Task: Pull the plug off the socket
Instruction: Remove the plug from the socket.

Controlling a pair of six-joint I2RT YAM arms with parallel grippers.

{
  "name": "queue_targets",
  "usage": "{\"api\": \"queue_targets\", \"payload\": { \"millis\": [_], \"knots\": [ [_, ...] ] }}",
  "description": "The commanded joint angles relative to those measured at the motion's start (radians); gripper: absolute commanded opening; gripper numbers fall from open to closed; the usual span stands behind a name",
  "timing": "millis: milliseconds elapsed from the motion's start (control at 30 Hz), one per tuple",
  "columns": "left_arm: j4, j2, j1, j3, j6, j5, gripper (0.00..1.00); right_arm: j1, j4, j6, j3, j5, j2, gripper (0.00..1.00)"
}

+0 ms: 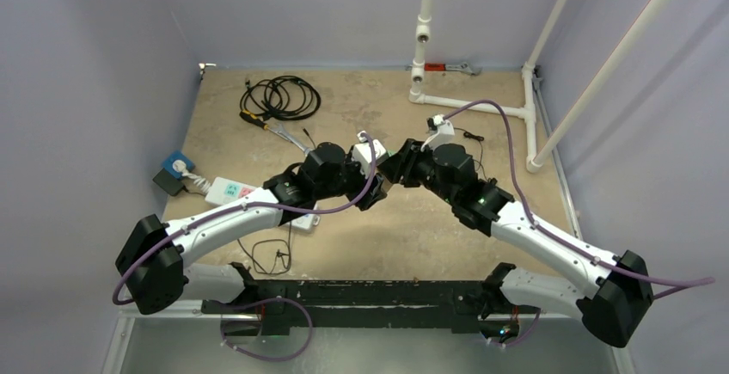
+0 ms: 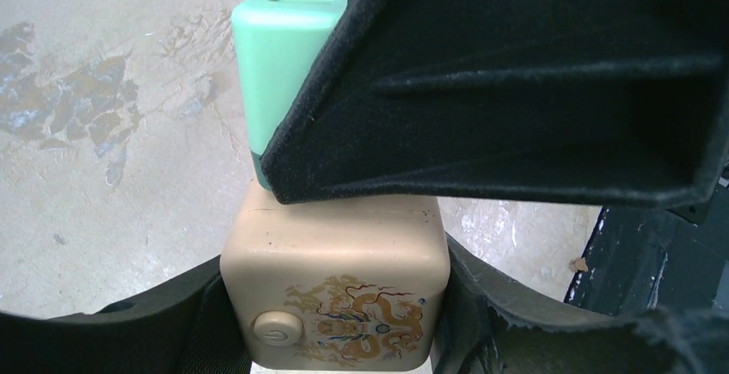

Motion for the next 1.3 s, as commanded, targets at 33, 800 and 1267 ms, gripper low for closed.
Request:
{"api": "queue_targets", "payload": {
  "millis": [33,800,1267],
  "knots": [
    [-0.072,0.004,0.025,0.014,-0.001,-0.119,0.00,0.016,-0.089,-0.065,0.049,0.297,-0.056,0.00],
    [-0.067,0.016,0.019,0.007,0.011,-0.132,0.00,-0.150,0.113,0.037,-0.037,-0.155,-0.079,0.00],
    [-0.063,0.008,0.021,0.011,-0.005,-0.131,0.00,-0.066,0.018,-0.019,-0.015,0.076,-0.093,0.00]
  ]
}}
